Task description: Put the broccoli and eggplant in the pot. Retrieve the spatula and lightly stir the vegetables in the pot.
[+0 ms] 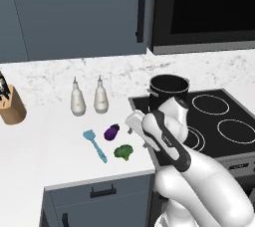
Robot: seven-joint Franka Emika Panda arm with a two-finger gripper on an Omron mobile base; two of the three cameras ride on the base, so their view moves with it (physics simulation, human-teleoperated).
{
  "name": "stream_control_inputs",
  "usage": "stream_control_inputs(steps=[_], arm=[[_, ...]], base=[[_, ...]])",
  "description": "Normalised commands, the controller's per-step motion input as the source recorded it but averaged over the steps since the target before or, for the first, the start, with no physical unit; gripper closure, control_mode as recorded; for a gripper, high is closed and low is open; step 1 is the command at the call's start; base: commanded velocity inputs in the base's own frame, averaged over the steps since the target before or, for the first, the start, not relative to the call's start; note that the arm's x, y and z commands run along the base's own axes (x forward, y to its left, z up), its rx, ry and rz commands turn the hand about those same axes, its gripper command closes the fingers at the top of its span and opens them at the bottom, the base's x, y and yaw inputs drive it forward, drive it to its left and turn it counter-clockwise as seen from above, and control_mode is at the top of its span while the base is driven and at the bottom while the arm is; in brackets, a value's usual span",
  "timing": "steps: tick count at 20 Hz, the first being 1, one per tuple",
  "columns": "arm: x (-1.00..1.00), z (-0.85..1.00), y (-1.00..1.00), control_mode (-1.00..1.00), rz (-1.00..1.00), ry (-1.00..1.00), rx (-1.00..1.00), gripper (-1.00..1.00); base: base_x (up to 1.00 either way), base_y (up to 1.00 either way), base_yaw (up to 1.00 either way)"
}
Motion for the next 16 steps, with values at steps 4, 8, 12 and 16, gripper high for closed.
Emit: stream_control_inputs(steps=[4, 8, 12, 16], arm=[[0.00, -0.48, 0.04, -1.00, -0.12, 0.14, 0.01, -1.00], [0.04, -0.51, 0.01, -1.00, -0.09, 0.16, 0.00, -1.00], [0.14, -0.51, 0.00, -1.00, -0.03, 0.15, 0.00, -1.00], [0.09, -0.52, 0.03, -1.00, 0.00, 0.12, 0.03, -1.00]], base=[[0.00, 0.00, 0.00], [0.00, 0.00, 0.00], [0.00, 0.00, 0.00], [0.00, 0.00, 0.00]])
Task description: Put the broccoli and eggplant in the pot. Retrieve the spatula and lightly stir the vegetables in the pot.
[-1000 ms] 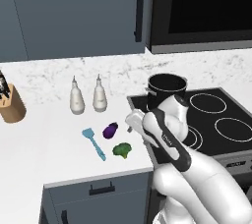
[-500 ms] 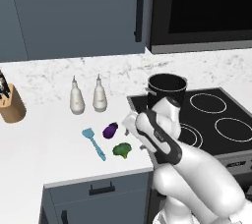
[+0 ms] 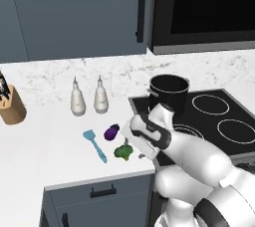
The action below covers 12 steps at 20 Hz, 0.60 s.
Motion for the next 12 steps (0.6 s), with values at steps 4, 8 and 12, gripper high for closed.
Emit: stream_control_inputs(steps=[4, 8, 12], arm=[[0.14, -0.41, 0.16, -1.00, 0.00, 0.05, 0.05, -1.00], [0.30, -0.23, 0.20, -1.00, -0.01, 0.00, 0.05, -1.00], [0.31, -0.28, 0.24, -1.00, -0.01, 0.00, 0.04, -1.00]], base=[[0.00, 0.00, 0.00], [0.00, 0.00, 0.00], [0.00, 0.00, 0.00]])
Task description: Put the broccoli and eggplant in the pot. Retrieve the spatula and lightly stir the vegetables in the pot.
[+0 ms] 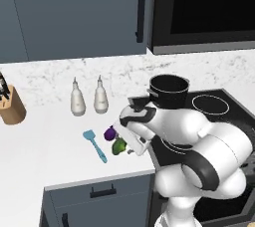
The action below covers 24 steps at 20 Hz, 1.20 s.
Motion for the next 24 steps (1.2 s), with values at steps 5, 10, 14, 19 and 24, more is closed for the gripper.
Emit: stream_control_inputs(steps=[5, 10, 14, 19, 24], arm=[[0.17, -0.52, 0.25, -1.00, 0.00, 0.06, 0.00, -1.00], [0.05, -0.49, 0.26, -1.00, -0.03, 0.08, 0.00, 1.00], [-0.26, -0.13, 0.00, -1.00, -0.05, 0.00, 0.00, 1.00], [-0.70, 0.19, -0.33, -1.00, -0.12, -0.08, 0.03, 1.00], [-0.52, 0.47, -0.53, -1.00, -0.19, -0.11, 0.02, 1.00]], base=[[0.00, 0.00, 0.00], [0.00, 0.00, 0.00], [0.00, 0.00, 0.00], [0.00, 0.00, 0.00], [0.00, 0.00, 0.00]])
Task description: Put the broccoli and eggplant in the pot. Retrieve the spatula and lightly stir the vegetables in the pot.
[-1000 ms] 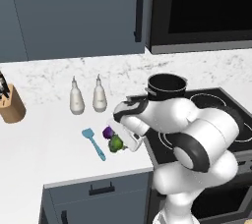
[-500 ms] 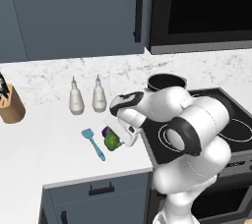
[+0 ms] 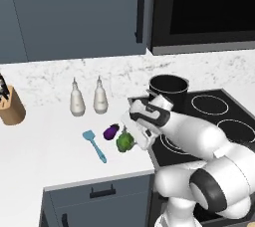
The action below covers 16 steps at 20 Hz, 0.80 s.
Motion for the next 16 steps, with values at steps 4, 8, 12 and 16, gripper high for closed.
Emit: stream_control_inputs(steps=[4, 8, 12, 16], arm=[[-0.04, 0.46, -0.42, -1.00, -0.21, -0.03, 0.00, 1.00], [0.00, 0.72, -0.55, -1.00, -0.20, -0.09, 0.00, 1.00], [0.00, 0.98, -0.69, -1.00, -0.21, -0.15, 0.00, 1.00], [0.03, 1.00, -0.76, -1.00, -0.23, -0.09, 0.05, 1.00]], base=[[0.00, 0.00, 0.00], [0.00, 0.00, 0.00], [0.00, 0.00, 0.00], [0.00, 0.00, 0.00]])
